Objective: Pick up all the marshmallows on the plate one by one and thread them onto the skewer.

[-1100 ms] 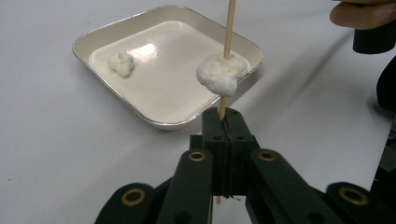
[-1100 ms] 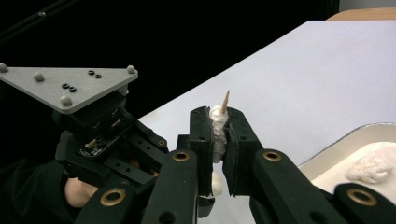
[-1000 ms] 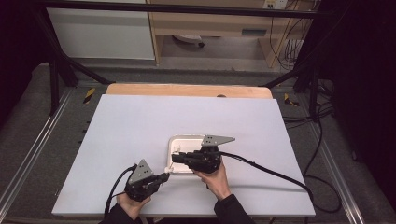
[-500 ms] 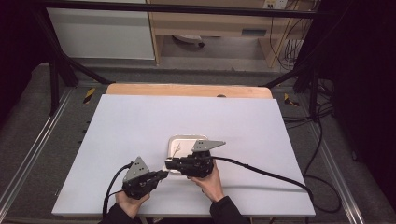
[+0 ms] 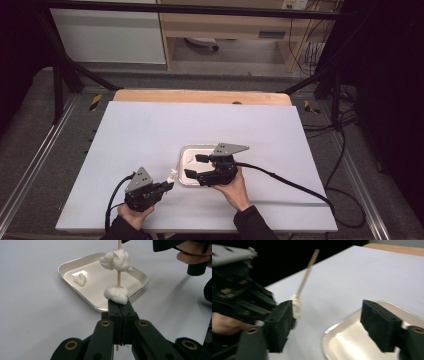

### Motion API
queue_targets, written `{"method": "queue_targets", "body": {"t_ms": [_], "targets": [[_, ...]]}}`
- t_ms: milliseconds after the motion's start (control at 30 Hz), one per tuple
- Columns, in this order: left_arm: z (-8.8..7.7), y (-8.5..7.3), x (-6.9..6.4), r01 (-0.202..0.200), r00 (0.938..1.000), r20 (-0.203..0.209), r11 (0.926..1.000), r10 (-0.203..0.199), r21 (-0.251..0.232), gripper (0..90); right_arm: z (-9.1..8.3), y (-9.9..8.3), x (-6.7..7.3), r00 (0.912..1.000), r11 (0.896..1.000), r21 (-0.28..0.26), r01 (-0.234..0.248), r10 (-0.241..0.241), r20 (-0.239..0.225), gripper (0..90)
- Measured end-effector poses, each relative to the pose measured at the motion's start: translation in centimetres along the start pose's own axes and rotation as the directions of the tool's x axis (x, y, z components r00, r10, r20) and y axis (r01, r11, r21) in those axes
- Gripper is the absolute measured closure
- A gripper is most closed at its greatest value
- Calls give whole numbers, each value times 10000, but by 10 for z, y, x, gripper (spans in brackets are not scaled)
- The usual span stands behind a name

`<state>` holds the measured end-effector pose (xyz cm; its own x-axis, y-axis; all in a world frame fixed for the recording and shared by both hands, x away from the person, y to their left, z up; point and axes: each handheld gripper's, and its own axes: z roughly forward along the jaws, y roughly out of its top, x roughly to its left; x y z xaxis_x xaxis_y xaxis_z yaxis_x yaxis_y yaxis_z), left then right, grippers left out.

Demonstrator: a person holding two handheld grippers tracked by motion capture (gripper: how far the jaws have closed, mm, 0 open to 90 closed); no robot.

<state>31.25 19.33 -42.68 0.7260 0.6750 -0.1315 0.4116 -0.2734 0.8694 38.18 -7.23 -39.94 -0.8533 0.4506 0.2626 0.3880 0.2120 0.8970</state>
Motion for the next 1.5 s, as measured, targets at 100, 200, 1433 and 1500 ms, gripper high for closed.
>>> {"method": "queue_targets", "body": {"t_ms": [100, 200, 1433, 1500], "targets": [[-1, 0, 1, -47, 10000, -25, 10000, 47, 52, 888, 4, 0, -6, 9981, 9992, 329, 238, -256, 565, 193], [-2, -1, 2, -93, 9999, -91, 9999, 94, 101, 888, 9, 1, -15, 9958, 9984, 534, 204, -251, 878, 157], [-3, -2, 13, 395, 9992, -66, 9989, -393, 270, 884, 85, -5, -52, 9584, 9292, 3634, 670, -1612, 2354, 694], [-3, -2, 13, 385, 9992, -55, 9989, -383, 257, 884, 84, -5, -51, 9603, 9313, 3612, 469, -1415, 2403, 713]]}}
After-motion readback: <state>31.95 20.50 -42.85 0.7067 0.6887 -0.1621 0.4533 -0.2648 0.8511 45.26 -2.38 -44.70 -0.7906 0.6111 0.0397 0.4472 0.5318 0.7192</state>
